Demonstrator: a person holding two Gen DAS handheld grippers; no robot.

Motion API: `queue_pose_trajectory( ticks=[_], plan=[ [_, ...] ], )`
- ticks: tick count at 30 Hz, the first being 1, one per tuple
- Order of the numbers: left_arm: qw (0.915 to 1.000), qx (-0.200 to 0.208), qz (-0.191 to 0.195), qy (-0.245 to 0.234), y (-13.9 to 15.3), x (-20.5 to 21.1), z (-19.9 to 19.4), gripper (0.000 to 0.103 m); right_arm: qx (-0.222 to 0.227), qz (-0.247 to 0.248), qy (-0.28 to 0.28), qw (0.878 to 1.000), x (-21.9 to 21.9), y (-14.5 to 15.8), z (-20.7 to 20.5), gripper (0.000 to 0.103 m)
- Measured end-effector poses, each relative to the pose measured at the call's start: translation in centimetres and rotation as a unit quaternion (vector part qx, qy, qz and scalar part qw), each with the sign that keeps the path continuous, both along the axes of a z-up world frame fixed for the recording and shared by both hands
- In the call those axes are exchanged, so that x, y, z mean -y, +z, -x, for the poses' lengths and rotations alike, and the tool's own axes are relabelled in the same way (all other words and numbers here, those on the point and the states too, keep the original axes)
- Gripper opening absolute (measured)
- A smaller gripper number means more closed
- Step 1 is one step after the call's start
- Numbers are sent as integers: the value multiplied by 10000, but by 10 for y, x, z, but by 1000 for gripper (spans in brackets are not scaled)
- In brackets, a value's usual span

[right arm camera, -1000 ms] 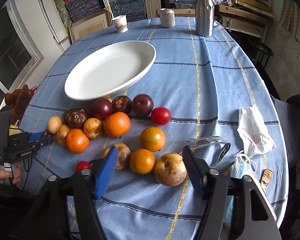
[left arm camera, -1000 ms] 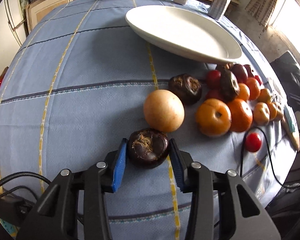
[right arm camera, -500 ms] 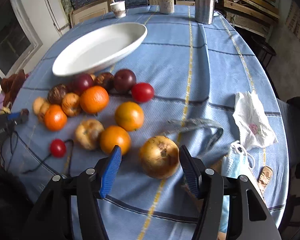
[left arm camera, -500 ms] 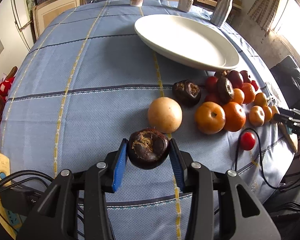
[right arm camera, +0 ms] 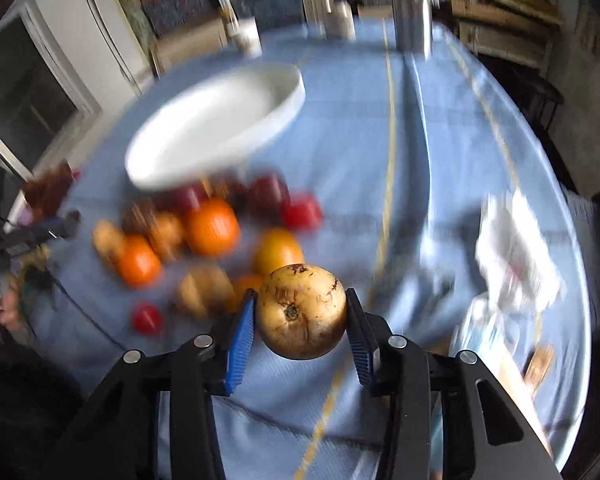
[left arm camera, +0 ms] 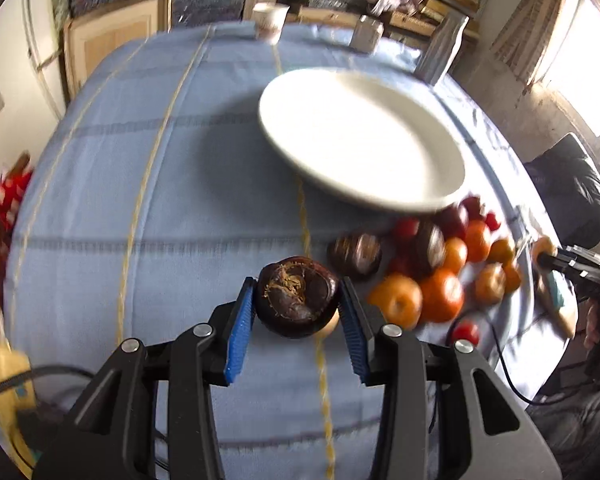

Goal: Organize fruits
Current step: 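Lower both fruits onto the white plate and open both tools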

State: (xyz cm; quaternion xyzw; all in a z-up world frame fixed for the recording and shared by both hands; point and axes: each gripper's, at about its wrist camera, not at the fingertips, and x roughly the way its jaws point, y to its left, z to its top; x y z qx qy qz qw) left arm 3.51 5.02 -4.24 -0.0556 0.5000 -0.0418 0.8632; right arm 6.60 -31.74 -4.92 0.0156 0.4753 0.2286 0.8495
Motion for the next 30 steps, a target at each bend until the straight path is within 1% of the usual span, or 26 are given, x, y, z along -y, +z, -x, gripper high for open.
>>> queue_pose_trajectory(
  ticks=[3, 5, 8, 11, 14, 16, 18, 20, 21, 22, 23, 26, 28, 30],
  plan=[
    [9997, 193, -31, -175, 15, 12, -35, 40, 293, -186, 209, 9992, -30, 22, -30, 44],
    [9990, 291, -49, -328, 19, 23, -58, 40, 305, -289, 362, 9985, -56, 23, -52, 44],
    [9982, 285, -150, -510, 15, 41, -95, 40, 247, -161, 524, 9982, -97, 10, -85, 44],
    [9979, 138, -171, -606, 0, 53, -123, 40, 53, -26, 568, 9984, -116, -5, -108, 44],
    [9978, 3, -160, -640, -16, 56, -136, 41, -76, 170, 601, 9980, -129, -20, -121, 44],
    [9979, -86, -87, -634, -24, 55, -142, 40, -92, 242, 605, 9978, -134, -24, -124, 44],
    [9979, -130, -34, -637, -30, 54, -148, 43, -107, 320, 664, 9972, -137, -27, -126, 45],
    [9979, -109, -39, -637, -32, 53, -149, 52, -87, 451, 670, 9967, -139, -31, -128, 45],
    [9979, -106, -29, -634, -33, 53, -151, 55, -86, 456, 667, 9967, -140, -33, -129, 47],
    [9980, -110, -22, -617, -34, 53, -153, 59, -77, 423, 645, 9970, -139, -33, -130, 47],
    [9982, -111, -13, -589, -34, 52, -154, 60, -74, 398, 636, 9972, -137, -32, -130, 48],
    [9989, -81, 30, -452, -30, 43, -147, 60, 2, 319, 570, 9979, -129, -21, -128, 50],
    [9994, -35, 82, -320, -22, 34, -140, 60, 144, 225, 467, 9986, -117, -7, -122, 51],
    [9998, 34, 85, -173, -14, 21, -126, 61, 286, 132, 340, 9989, -102, 8, -112, 55]
  ],
)
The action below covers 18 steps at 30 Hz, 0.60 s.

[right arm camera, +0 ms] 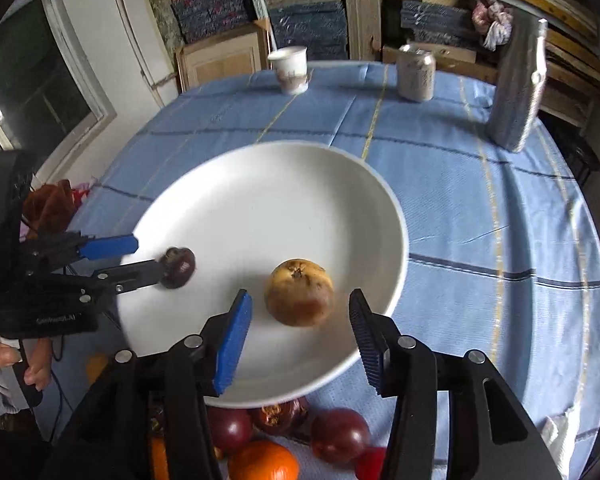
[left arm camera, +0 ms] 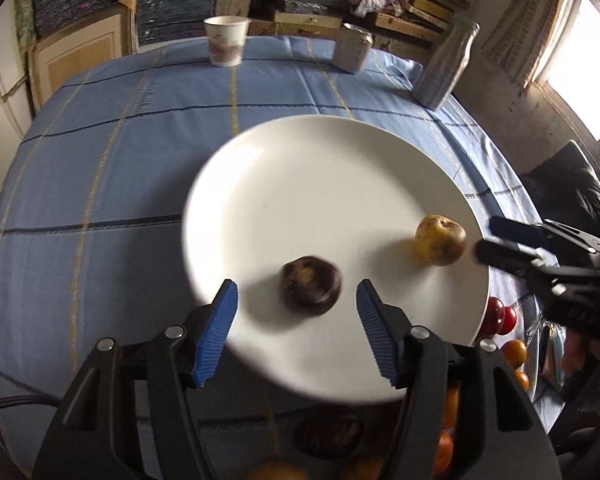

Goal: Organize fruits
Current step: 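Lower both fruits onto the white plate and open both tools, then grasp the large tan round pear with the left tool while the right tool grasps an orange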

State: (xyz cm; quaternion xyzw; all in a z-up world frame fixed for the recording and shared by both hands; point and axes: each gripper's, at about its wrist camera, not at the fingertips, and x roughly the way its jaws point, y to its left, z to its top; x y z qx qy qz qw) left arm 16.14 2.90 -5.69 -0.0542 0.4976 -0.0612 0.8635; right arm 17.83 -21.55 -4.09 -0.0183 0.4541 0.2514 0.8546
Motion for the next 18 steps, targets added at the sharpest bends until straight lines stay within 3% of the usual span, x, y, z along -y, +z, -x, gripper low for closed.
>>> queue_pose_trajectory(
  ticks=[5, 11, 18],
  plan=[
    [9996, -43, -175, 235, 3, -29, 52, 68, 199, -153, -367, 9990, 46, 19, 42, 60],
    [9992, -297, -260, 53, -16, -26, 119, 68, -133, -224, -727, 9970, 84, 3, 85, 61],
    [9983, -318, -474, -92, -32, -8, 131, 68, -349, -270, -701, 9966, 85, -4, 115, 62]
  ],
)
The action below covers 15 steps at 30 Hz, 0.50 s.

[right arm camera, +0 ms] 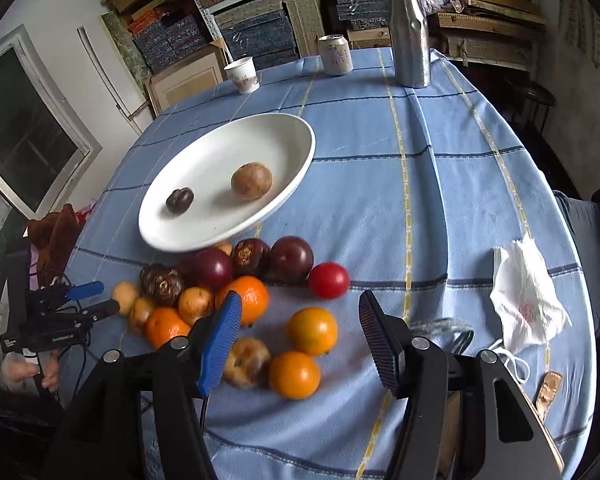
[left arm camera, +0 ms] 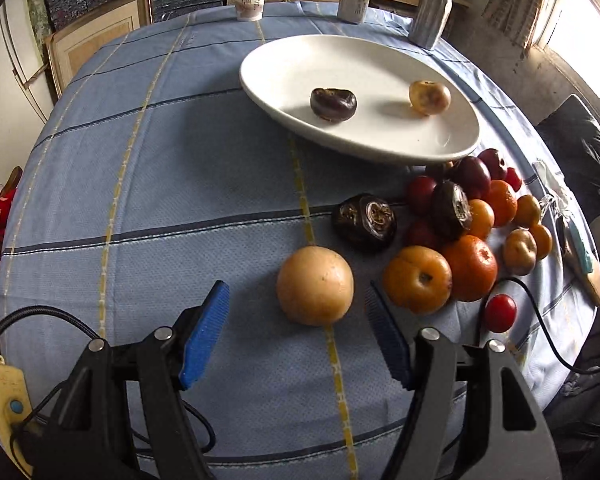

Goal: Organize fruits
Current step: 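Grasp the large tan round pear with the left tool while the right tool grasps an orange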

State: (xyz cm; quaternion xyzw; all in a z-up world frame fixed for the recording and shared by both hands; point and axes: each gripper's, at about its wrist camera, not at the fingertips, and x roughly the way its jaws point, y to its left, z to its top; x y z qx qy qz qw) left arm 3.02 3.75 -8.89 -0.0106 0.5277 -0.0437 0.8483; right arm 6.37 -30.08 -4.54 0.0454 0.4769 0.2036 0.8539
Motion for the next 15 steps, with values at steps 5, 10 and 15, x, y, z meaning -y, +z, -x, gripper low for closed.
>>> queue_pose_trajectory(
  ticks=[5, 10, 15],
  plan=[
    [10000, -13, 17, 36, -10, 2, -6, 67, 80, 88, 39, 9999, 5, 6, 13, 63],
    [9999, -66, 78, -13, -19, 6, -9, 53, -26, 134, -19, 9999, 12, 1, 22, 63],
    [9999, 6, 16, -162, -20, 13, -6, 43, -209, 324, 177, 9991, 7, -15, 30, 63]
  ],
)
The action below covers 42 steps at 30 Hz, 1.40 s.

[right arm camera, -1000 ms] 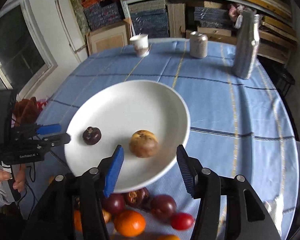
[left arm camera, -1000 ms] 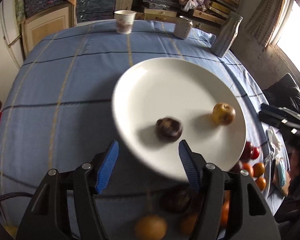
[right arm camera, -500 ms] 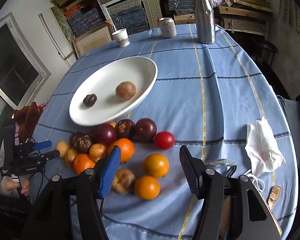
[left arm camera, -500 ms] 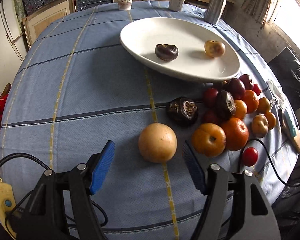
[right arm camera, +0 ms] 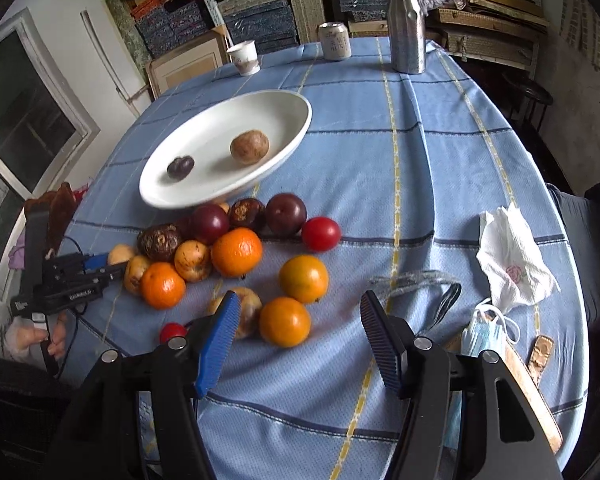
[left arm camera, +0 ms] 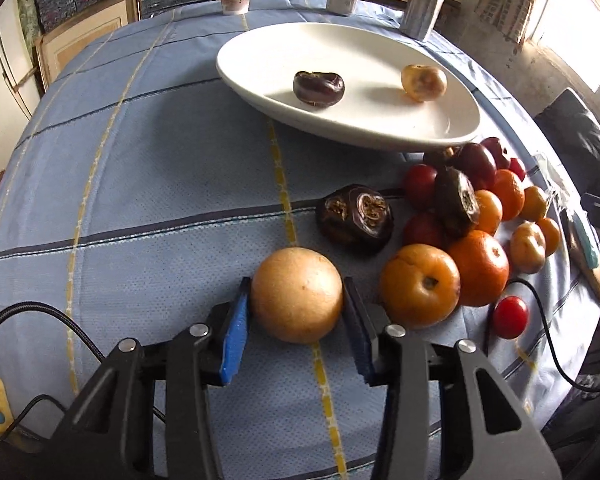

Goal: Organize fruits
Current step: 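Grasp the large tan round pear with the left tool while the right tool grasps an orange, then carry both fruits onto the white plate and open both tools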

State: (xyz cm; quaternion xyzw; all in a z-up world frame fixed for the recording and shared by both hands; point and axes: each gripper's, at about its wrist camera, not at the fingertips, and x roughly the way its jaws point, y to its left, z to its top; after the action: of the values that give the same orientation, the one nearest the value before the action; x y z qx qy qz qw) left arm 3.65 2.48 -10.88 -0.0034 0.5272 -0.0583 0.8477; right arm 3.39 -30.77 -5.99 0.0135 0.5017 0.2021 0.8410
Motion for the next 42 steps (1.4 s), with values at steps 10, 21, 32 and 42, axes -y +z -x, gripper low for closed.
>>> queue_pose_trajectory(
  ticks=[10, 21, 32, 42],
  plan=[
    [9996, -70, 46, 256, 8, -18, 16, 43, -374, 169, 282, 9988, -19, -34, -3, 52],
    [9992, -23, 168, 372, 19, -29, 18, 43, -608, -320, 312, 9971, -17, -44, -19, 41],
    [9995, 7, 216, 230, 28, -19, -1, 43, -730, -477, 210, 9960, -6, -42, -19, 38],
    [9989, 441, 169, -15, 64, -1, -84, 43, 183, -593, 621, 9961, -53, 23, -80, 38]
  ],
)
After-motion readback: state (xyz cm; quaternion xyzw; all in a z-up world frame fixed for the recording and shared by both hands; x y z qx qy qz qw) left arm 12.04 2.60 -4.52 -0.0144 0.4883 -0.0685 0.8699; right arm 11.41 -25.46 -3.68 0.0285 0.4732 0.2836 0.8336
